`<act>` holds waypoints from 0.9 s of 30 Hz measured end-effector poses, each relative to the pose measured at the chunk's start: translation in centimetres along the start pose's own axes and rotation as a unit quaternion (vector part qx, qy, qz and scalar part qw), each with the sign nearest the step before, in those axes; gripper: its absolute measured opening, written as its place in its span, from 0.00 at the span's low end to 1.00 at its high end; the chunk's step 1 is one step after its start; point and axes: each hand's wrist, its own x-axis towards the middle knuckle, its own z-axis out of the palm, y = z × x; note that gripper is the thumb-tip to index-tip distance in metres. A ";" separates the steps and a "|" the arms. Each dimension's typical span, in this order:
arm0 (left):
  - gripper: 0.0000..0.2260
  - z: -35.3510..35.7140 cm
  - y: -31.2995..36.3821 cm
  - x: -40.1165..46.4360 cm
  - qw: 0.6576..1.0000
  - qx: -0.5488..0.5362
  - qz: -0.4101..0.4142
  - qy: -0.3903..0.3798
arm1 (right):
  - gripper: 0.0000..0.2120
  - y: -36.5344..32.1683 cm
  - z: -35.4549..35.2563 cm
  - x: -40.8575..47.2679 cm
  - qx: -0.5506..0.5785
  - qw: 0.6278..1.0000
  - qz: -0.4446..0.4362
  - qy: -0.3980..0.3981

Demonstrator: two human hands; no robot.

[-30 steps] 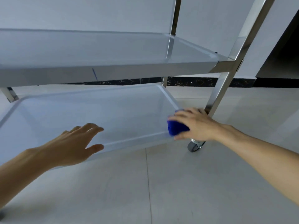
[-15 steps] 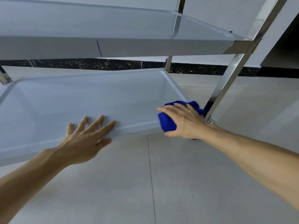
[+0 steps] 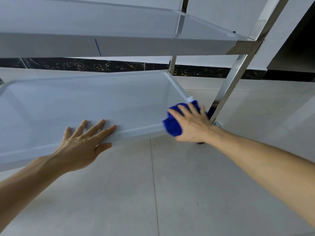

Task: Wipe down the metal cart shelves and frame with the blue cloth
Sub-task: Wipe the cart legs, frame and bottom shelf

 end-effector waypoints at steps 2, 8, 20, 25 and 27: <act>0.26 -0.1 0.1 0.2 1.000 -0.005 0.004 0.003 | 0.46 3.1 0.0 -0.4 -0.031 0.999 0.004 -0.023; 0.30 -0.4 0.7 0.4 1.000 -0.022 0.000 0.001 | 0.46 -0.1 -0.3 0.6 -0.063 0.996 -0.063 -0.008; 0.27 -1.4 -1.3 -0.5 0.979 -0.190 0.007 0.069 | 0.59 -13.7 -3.0 3.2 0.017 0.976 -0.207 0.065; 0.25 -2.8 -0.4 -0.3 0.961 -0.236 0.052 0.134 | 0.36 -7.3 -3.9 2.3 0.214 0.958 -0.151 0.119; 0.25 -3.3 1.8 0.2 0.956 -0.206 0.106 0.177 | 0.23 -4.6 -2.7 1.9 0.283 0.951 -0.064 0.108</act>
